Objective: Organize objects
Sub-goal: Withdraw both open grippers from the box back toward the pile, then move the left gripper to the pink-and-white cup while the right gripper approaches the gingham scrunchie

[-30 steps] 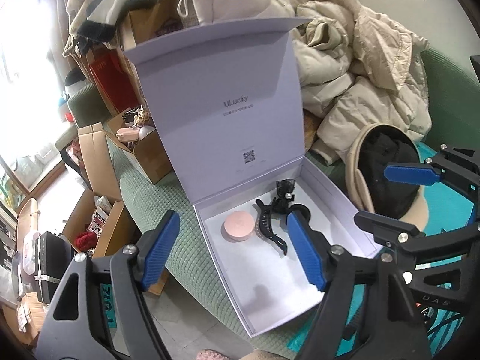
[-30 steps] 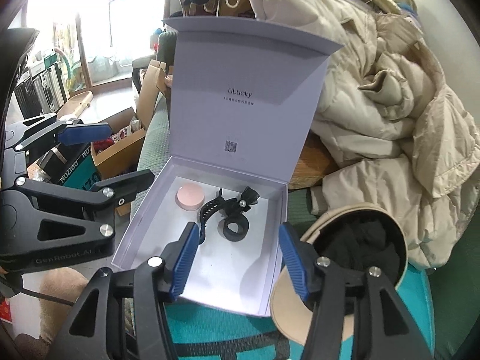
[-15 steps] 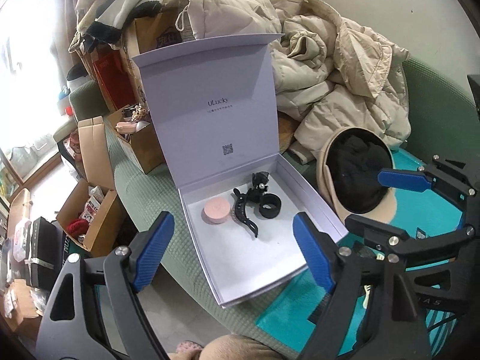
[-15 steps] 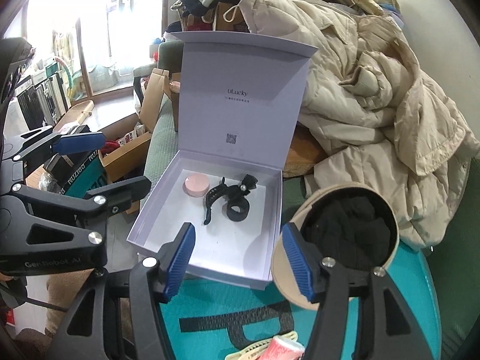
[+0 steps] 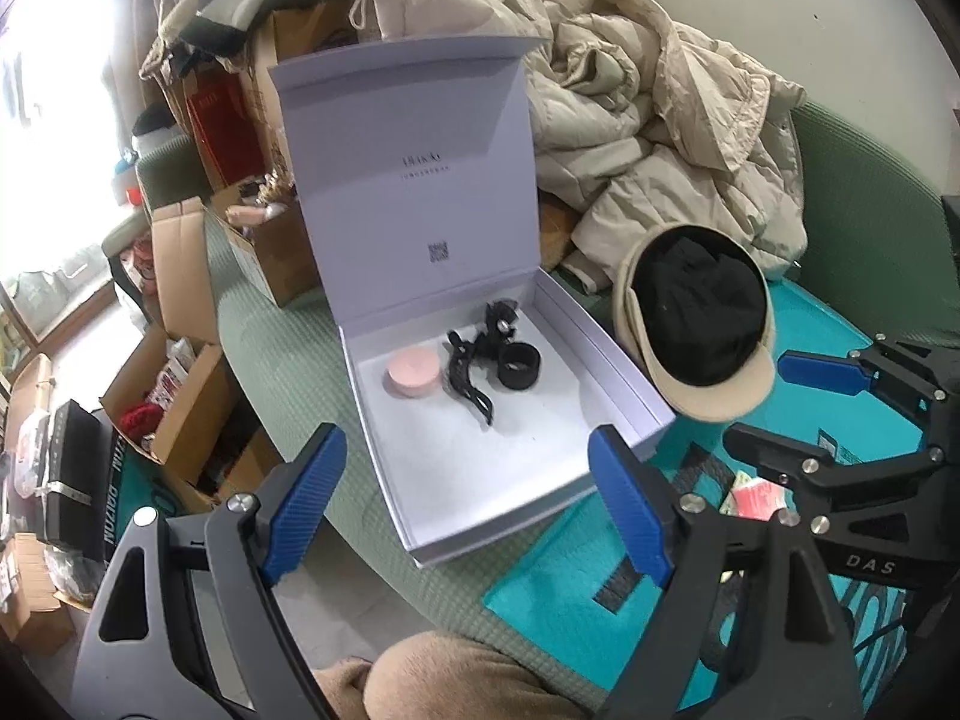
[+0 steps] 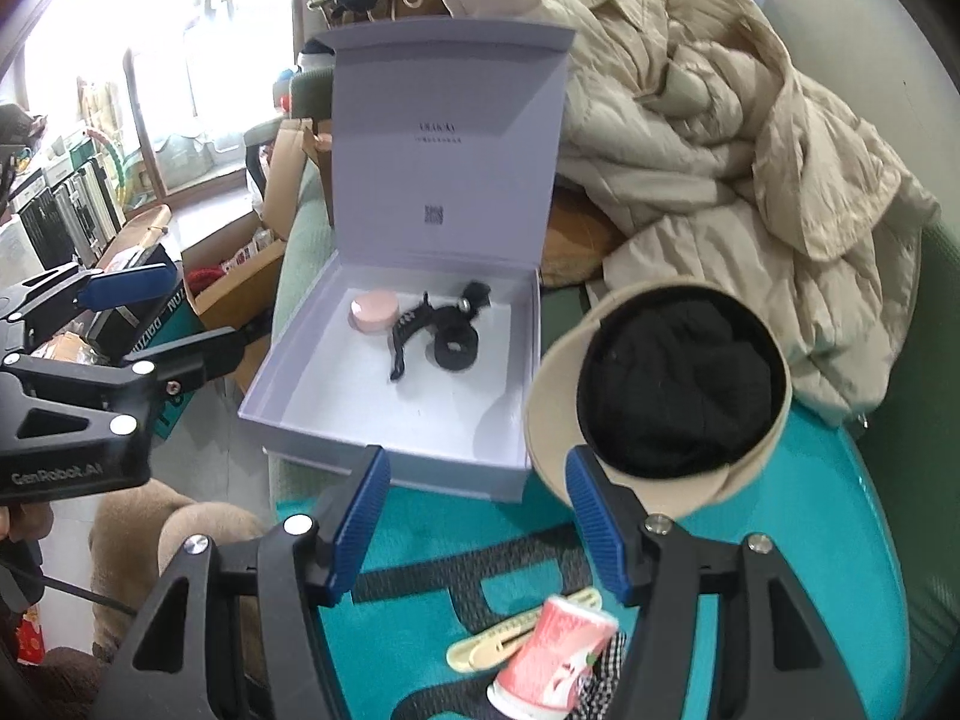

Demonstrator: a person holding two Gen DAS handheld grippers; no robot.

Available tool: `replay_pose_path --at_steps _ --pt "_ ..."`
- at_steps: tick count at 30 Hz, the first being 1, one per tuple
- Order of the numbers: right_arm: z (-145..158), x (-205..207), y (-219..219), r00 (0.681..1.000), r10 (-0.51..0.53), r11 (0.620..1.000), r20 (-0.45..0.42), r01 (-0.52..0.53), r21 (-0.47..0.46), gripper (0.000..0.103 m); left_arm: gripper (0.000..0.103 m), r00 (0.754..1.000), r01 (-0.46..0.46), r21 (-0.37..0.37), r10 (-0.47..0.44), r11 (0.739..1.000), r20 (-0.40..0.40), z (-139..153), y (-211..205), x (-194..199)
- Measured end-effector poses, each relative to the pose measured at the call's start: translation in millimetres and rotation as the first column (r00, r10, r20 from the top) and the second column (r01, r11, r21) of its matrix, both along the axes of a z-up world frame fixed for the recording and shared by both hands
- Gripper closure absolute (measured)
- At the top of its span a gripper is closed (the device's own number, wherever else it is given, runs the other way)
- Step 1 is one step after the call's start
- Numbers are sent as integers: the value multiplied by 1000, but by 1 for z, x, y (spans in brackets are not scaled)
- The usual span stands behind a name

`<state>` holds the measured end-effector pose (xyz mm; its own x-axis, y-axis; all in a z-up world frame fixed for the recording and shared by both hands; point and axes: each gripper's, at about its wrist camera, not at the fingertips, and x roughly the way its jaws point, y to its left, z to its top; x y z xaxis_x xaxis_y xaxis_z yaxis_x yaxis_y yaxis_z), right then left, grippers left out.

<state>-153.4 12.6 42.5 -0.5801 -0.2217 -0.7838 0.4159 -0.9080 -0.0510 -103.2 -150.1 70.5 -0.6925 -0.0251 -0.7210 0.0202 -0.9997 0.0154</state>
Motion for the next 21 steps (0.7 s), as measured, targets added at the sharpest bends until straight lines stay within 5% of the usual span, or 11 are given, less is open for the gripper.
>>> replay_pose_path --at_steps 21 --pt "-44 30 50 989 -104 992 101 110 -56 41 21 986 139 25 -141 990 89 -51 53 17"
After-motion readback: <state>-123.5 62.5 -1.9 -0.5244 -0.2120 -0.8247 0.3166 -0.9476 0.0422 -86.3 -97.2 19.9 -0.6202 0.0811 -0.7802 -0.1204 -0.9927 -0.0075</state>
